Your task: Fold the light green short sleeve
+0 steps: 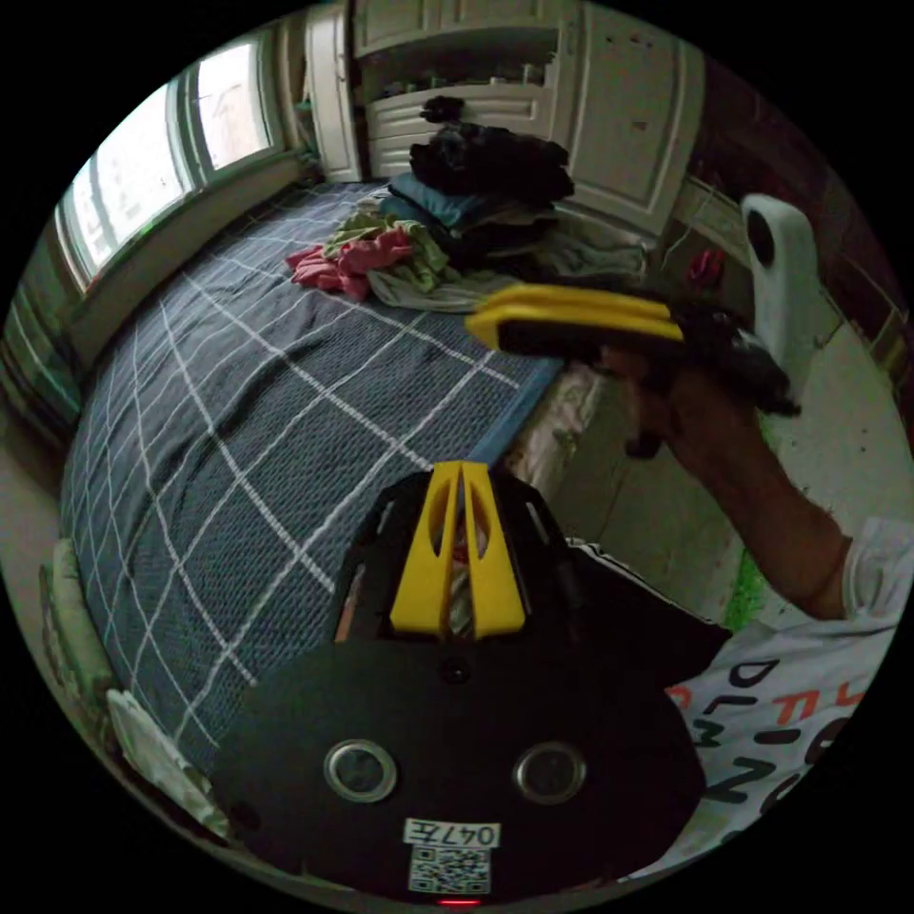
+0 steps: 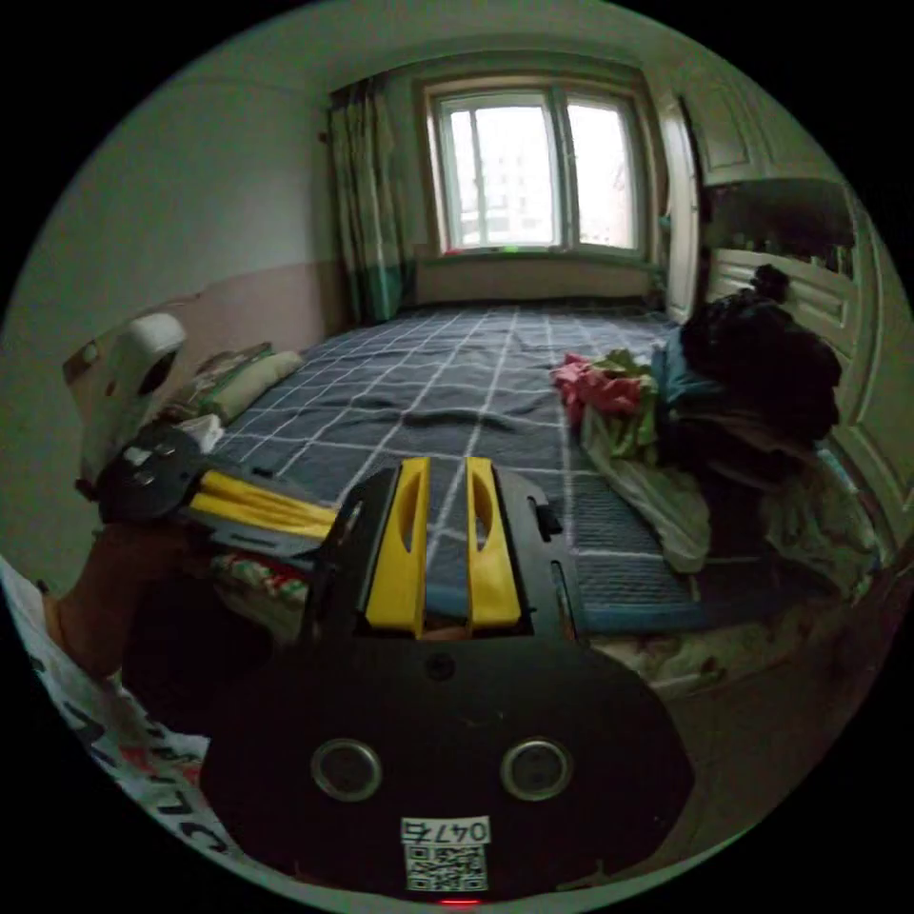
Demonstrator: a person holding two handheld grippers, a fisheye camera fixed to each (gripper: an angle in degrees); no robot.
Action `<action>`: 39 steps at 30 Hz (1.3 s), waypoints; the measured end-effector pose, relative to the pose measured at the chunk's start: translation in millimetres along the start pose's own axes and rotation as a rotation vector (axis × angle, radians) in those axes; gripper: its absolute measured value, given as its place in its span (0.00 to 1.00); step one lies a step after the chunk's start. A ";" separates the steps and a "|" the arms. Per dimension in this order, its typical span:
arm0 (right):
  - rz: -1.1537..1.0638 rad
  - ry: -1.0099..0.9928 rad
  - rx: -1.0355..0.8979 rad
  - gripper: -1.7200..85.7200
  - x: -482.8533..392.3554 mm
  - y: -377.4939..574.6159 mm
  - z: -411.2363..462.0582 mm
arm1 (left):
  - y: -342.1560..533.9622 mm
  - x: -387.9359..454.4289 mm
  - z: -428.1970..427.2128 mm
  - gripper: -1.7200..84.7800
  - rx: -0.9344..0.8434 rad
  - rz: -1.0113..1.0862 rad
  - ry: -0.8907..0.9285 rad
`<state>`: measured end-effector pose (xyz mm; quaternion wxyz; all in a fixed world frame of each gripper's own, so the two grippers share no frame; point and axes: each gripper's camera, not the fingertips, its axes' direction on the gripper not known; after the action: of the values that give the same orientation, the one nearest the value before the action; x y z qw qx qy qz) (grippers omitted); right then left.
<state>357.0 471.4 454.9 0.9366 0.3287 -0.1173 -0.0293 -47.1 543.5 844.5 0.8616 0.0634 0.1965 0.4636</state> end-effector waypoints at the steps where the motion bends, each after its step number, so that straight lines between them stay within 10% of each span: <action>1: 0.000 0.009 0.005 0.05 14.2 -6.2 2.1 | -7.2 -2.2 12.4 0.01 -0.011 -0.006 -0.018; 26: -0.029 0.497 -0.422 0.03 307.8 -231.3 203.0 | -74.3 -87.9 220.0 0.03 -0.012 -0.113 0.016; 33: -0.198 0.199 -0.052 0.02 232.1 -255.2 45.3 | -85.7 -114.6 223.8 0.14 0.064 -0.198 -0.002; 39: -0.407 -0.202 -0.137 0.02 121.6 -253.5 -83.2 | -115.1 -138.0 174.2 0.23 0.239 -0.232 -0.112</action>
<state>500.6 307.7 258.6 0.9150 0.2767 -0.1394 -0.2583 43.2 377.9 1008.9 0.9053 0.1679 0.2080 0.3301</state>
